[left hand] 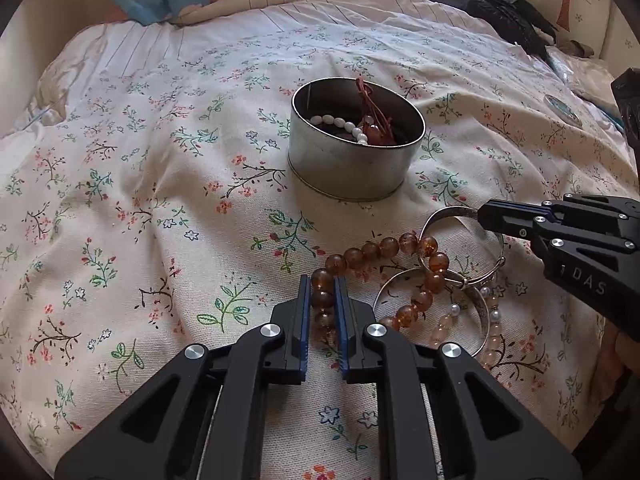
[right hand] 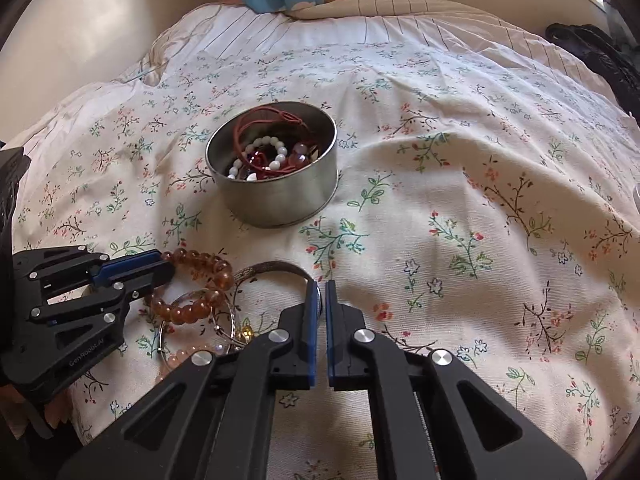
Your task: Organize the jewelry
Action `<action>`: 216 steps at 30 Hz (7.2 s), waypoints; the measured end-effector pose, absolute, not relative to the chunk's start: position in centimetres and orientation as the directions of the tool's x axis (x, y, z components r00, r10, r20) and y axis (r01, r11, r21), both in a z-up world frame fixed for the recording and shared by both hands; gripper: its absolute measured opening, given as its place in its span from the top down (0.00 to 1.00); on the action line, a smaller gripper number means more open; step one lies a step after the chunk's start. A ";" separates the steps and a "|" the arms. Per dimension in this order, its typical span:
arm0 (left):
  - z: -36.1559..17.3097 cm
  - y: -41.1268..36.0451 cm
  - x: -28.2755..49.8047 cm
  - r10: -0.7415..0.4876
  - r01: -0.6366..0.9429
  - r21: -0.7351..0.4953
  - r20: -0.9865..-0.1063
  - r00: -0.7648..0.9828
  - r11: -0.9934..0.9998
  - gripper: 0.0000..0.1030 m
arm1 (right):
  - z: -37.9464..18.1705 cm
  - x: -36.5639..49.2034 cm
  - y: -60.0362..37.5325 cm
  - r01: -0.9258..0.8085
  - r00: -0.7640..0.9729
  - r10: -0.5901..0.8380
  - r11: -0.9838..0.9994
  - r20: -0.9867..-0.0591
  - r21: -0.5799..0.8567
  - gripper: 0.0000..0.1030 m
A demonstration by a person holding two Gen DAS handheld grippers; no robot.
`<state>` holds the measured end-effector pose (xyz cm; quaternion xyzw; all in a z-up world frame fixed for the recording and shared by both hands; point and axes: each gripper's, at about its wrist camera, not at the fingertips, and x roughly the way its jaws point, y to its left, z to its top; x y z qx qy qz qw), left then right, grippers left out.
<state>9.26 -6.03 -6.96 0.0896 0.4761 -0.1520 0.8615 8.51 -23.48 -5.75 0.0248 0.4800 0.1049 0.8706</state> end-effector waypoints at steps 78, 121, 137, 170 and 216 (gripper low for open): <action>3.1 -7.5 11.7 -0.513 0.437 -0.273 -0.533 0.673 0.857 0.90 | -2.0 11.7 -31.5 -0.043 0.718 0.498 0.729 -0.487 0.683 0.95; -0.1 -5.4 17.6 -0.368 0.232 -0.292 -0.610 0.702 0.928 0.86 | -3.7 17.4 -24.8 -0.104 0.633 0.428 0.873 -0.645 0.477 0.94; -0.1 -6.7 16.5 -0.297 0.244 -0.171 -0.615 0.730 0.955 0.66 | -3.4 17.3 -24.2 -0.115 0.642 0.394 0.898 -0.658 0.425 0.77; -6.1 -7.5 8.6 -0.159 0.372 0.072 -0.817 0.554 0.926 0.39 | -5.9 7.5 -24.4 -0.140 0.478 0.239 0.971 -0.845 0.195 0.45; -6.9 -6.7 8.7 -0.001 0.282 0.193 -0.823 0.568 0.940 0.42 | -6.8 8.2 -23.2 -0.145 0.474 0.183 0.981 -0.861 0.128 0.54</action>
